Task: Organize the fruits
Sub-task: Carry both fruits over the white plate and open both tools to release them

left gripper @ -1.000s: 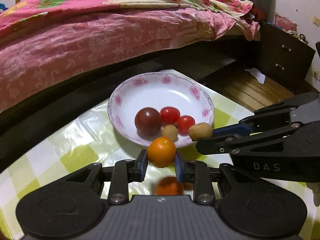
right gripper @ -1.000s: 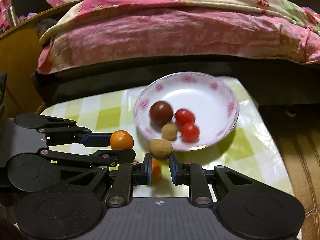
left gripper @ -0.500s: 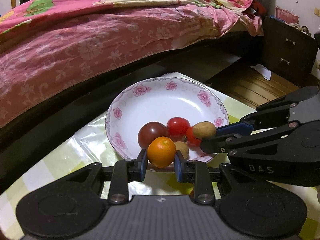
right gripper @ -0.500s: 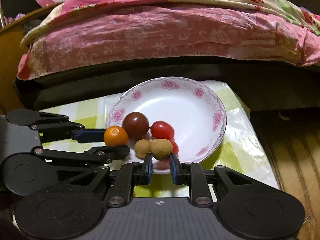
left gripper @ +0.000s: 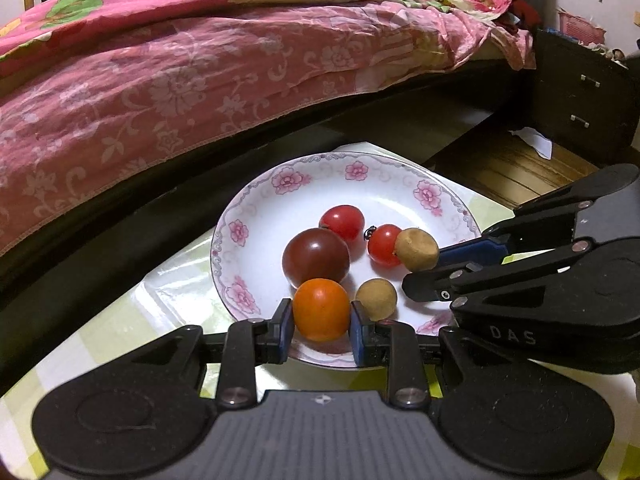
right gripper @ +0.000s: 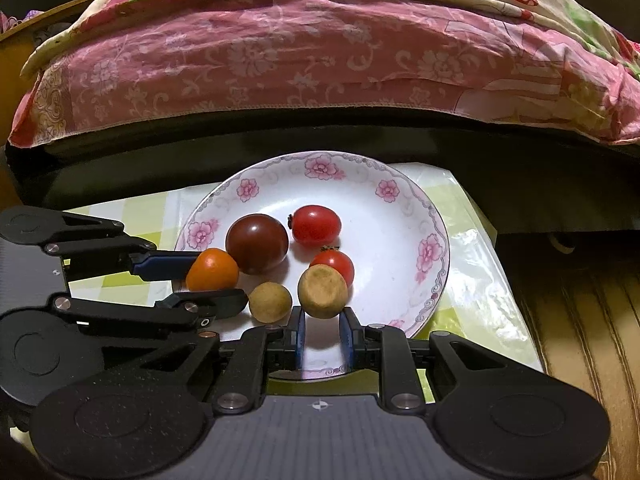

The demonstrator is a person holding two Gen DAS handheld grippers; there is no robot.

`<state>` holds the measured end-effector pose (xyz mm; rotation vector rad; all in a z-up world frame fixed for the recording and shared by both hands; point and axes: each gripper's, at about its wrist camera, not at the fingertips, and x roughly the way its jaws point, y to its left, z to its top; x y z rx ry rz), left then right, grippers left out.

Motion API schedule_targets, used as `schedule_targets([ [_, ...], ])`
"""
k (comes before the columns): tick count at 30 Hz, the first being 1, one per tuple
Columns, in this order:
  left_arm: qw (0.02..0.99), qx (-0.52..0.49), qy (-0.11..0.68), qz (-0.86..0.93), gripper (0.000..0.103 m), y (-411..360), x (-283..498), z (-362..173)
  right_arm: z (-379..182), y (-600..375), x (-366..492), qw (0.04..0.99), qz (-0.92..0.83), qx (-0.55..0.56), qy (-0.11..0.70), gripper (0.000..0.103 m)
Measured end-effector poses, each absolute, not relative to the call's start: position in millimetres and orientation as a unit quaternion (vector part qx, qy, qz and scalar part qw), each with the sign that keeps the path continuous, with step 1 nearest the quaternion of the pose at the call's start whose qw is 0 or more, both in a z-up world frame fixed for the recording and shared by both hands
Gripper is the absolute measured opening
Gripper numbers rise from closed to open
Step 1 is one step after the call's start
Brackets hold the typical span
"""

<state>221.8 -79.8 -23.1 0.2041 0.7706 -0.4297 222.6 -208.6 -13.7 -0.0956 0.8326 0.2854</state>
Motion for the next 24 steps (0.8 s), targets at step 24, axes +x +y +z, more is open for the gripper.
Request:
schedule_targets([
  [24,0.913,0.082,0.35,-0.191,0.044,-66,213,9,8,-217,211,0.917,0.128,-0.032,0.375,0.033],
])
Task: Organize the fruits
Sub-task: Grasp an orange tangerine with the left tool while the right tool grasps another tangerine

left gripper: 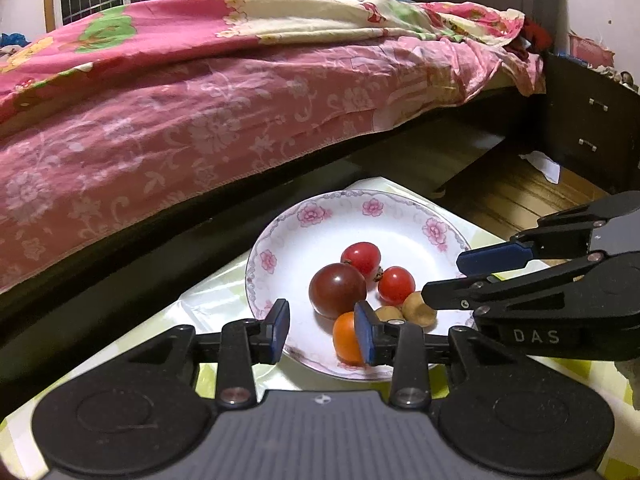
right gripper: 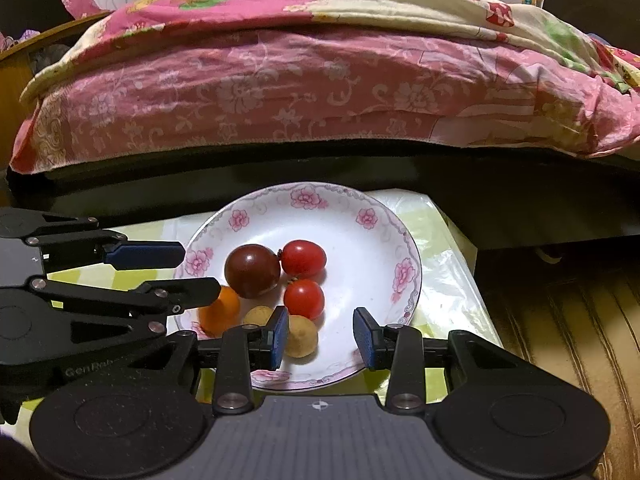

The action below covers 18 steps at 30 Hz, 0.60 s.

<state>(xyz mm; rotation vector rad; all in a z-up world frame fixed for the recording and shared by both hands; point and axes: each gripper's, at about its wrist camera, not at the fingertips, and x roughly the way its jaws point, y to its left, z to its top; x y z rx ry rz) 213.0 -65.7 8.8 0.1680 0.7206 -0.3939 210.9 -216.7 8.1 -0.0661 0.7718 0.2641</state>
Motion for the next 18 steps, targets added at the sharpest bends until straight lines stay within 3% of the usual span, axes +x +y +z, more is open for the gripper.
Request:
schedule_targets([
  [18,0.882,0.095,0.393,-0.243,0.045,-59,149,6,11,-220,163,0.908,0.145,-0.023,0.392,0.035],
])
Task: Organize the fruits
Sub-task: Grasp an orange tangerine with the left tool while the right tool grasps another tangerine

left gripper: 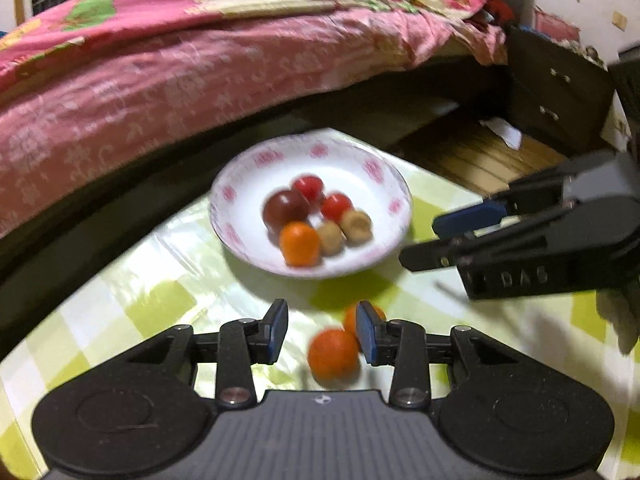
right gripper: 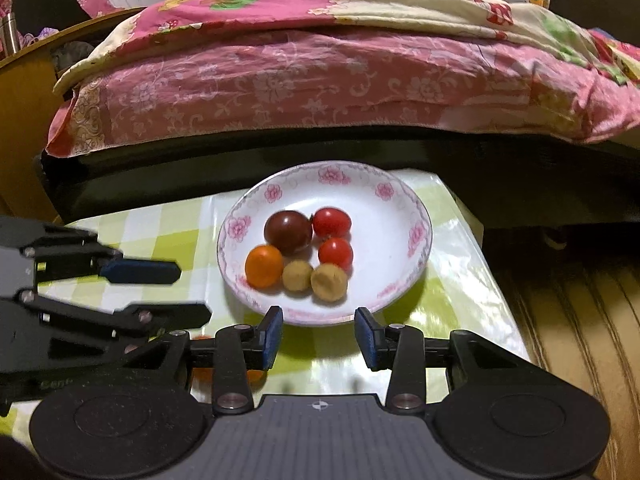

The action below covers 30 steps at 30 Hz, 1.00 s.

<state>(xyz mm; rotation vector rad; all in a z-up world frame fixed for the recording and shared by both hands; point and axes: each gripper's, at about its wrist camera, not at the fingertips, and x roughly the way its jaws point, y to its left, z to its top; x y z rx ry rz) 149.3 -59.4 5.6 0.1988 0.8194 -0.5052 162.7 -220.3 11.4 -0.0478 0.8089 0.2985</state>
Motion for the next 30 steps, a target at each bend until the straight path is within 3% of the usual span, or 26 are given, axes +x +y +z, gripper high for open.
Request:
schedule_targets([
  [14,0.864,0.132,0.42,-0.245,0.047,-71,153,-32,-1,-222,153,0.896,0.151,-0.028,0.418,0.035],
  [30,0.866,0.114,0.418,-0.25,0.042,-50,142,-22,-15,-196,156,0.876,0.2,-0.038,0.436,0.036],
])
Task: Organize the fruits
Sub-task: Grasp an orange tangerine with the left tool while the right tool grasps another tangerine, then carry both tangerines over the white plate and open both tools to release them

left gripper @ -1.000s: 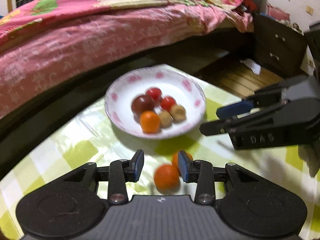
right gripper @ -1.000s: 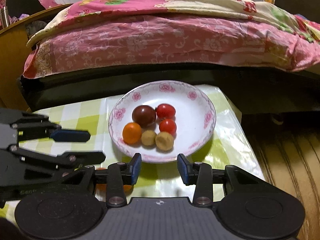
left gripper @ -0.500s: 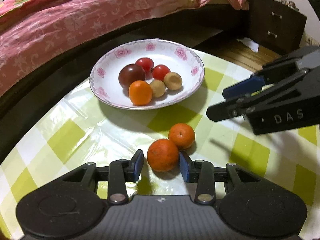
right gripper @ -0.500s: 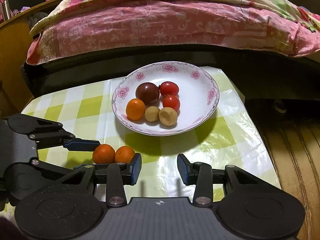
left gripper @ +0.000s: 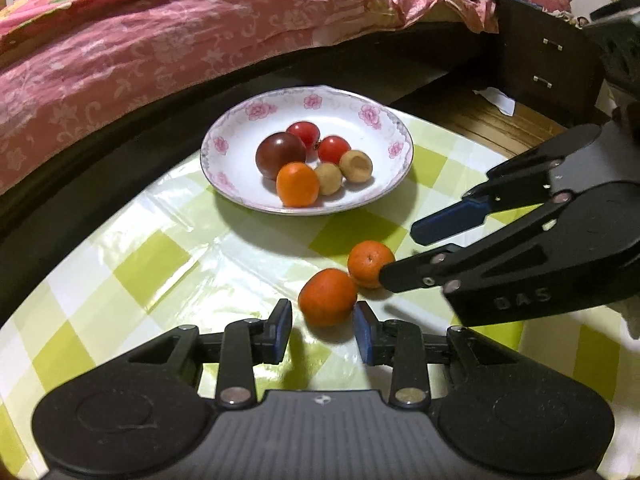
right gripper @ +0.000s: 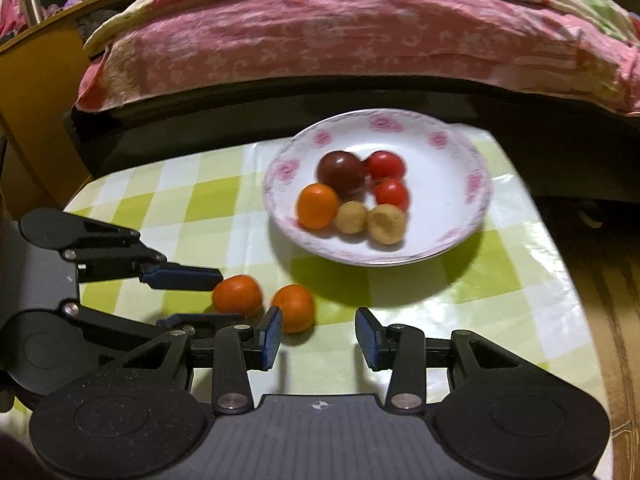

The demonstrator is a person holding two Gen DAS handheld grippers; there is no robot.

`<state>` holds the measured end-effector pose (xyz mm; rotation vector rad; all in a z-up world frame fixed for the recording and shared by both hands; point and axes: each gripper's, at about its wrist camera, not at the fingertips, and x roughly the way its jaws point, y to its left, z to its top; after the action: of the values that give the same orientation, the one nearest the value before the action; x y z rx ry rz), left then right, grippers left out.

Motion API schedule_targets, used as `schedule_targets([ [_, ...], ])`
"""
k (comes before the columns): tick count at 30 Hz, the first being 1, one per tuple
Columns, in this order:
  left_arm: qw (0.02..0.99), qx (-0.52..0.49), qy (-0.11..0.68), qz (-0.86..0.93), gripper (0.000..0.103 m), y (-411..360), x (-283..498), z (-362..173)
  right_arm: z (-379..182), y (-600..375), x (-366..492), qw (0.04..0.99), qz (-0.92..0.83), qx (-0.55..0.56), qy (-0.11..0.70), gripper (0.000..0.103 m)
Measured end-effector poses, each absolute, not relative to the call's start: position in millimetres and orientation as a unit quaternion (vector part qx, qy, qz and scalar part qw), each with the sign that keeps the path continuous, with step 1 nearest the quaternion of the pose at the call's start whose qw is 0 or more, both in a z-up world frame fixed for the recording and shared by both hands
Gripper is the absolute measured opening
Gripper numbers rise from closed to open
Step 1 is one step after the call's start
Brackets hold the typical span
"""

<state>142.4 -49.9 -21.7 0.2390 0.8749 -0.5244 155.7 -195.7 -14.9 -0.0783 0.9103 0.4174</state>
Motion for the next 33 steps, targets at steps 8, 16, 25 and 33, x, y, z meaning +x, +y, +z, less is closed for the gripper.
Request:
schedule_targets([
  [8,0.865,0.122,0.416,-0.253,0.042,-51,145,-26,-22,-183,169,0.874,0.211,-0.047,0.436,0.036],
  [16,0.861,0.137,0.414,-0.261,0.044,-56,149,-31,-20,-186,172,0.862,0.23,-0.033,0.45,0.022],
  [25,0.864,0.137,0.409,-0.262,0.044,-66,157,-32,-16,-206,156,0.857,0.223,-0.051,0.461,0.022],
  [33,0.868,0.136,0.402,-0.258,0.043,-66,154,-33,-20,-201,158,0.855,0.222,-0.07,0.463,0.025],
])
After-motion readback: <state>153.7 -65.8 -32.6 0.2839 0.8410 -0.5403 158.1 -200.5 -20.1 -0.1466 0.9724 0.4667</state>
